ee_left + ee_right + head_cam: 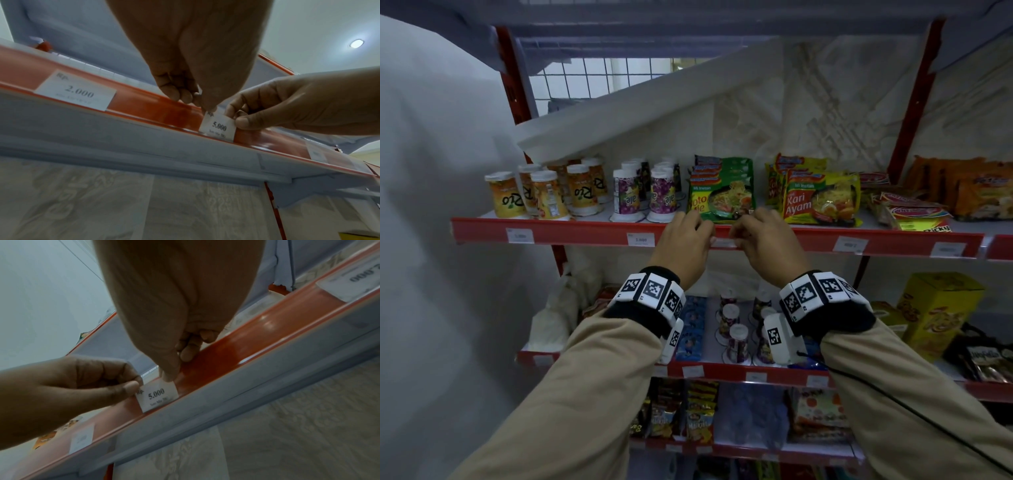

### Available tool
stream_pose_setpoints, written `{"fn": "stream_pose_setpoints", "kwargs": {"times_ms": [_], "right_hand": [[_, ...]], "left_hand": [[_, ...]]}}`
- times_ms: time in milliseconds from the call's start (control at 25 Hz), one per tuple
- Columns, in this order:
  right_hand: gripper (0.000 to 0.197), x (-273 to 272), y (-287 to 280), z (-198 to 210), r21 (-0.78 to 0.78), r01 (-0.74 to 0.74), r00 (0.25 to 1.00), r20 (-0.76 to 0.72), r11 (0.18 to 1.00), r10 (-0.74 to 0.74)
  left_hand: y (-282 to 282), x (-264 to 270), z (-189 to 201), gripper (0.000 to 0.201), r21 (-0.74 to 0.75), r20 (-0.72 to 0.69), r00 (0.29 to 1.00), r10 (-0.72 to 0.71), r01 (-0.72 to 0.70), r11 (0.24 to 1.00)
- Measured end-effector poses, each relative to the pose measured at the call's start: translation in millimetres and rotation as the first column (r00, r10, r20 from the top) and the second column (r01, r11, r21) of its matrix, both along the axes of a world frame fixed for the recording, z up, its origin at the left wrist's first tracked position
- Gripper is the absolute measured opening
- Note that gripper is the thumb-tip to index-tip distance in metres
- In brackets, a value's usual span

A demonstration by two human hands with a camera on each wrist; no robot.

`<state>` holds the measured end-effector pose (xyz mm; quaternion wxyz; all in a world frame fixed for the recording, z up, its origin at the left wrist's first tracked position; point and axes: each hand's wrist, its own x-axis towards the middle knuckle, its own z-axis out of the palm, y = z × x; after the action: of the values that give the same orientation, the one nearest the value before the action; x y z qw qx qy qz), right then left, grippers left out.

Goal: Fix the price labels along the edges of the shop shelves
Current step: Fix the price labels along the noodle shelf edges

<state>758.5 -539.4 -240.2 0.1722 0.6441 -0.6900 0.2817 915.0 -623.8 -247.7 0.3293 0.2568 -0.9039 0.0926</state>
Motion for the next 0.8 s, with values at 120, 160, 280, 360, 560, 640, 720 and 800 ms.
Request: {"fn": "stream_pose_setpoints", "kwargs": {"times_ms": [120, 160, 280, 360, 560, 640, 720, 800], "right_hand": [[0.011, 1.4, -0.9, -1.3, -0.011, 0.017, 1.000, -0.026, 1.000, -0.018], [0.011, 1.8, -1.3, -1.6, -0.012, 0.027, 0.999, -0.029, 1.000, -0.027], [0.010, 3.6, -0.2, -2.4, -0.019, 0.031, 0.999, -0.017, 0.999, -0.032], [0.011, 4.4, 2.1, -2.2, -0.042, 0.020, 1.000, 0.015, 0.999, -0.020], [0.017, 0.8, 16.2, -15.2, -0.134, 0.171, 0.984, -0.024, 0.976, -0.176], [0.026, -1.4, 24.3, -20.5, -0.179, 0.238, 0.964, -0.078, 0.955, -0.255], [0.032, -4.8, 32.7, -21.7, -0.193, 0.313, 0.921, -0.177, 0.930, -0.347], [0.031, -11.0, 42.0, -18.0, -0.195, 0.382, 0.874, -0.240, 0.903, -0.422]], "left_hand": [[-2.3, -0.5, 1.1, 0.021, 0.007, 0.012, 1.000, 0.003, -0.003, 1.000], [-2.4, 0.2, 0.8, 0.021, 0.008, 0.003, 1.000, -0.013, 0.013, 1.000], [-2.8, 2.6, -0.4, 0.019, 0.010, -0.020, 0.999, -0.046, 0.046, 0.999], [-3.2, 3.1, -0.8, 0.018, 0.004, -0.016, 0.999, -0.043, 0.043, 0.999], [-1.8, 6.1, -4.8, 0.017, -0.029, -0.022, 0.998, -0.061, 0.060, 0.998], [-0.1, 7.5, -1.4, 0.019, -0.051, -0.005, 0.999, -0.045, 0.044, 0.998], [3.6, 7.3, 3.4, 0.023, -0.123, 0.052, 0.999, 0.011, -0.004, 0.992], [9.5, 3.0, 9.3, 0.031, -0.195, 0.095, 0.992, 0.081, -0.061, 0.979]]}}
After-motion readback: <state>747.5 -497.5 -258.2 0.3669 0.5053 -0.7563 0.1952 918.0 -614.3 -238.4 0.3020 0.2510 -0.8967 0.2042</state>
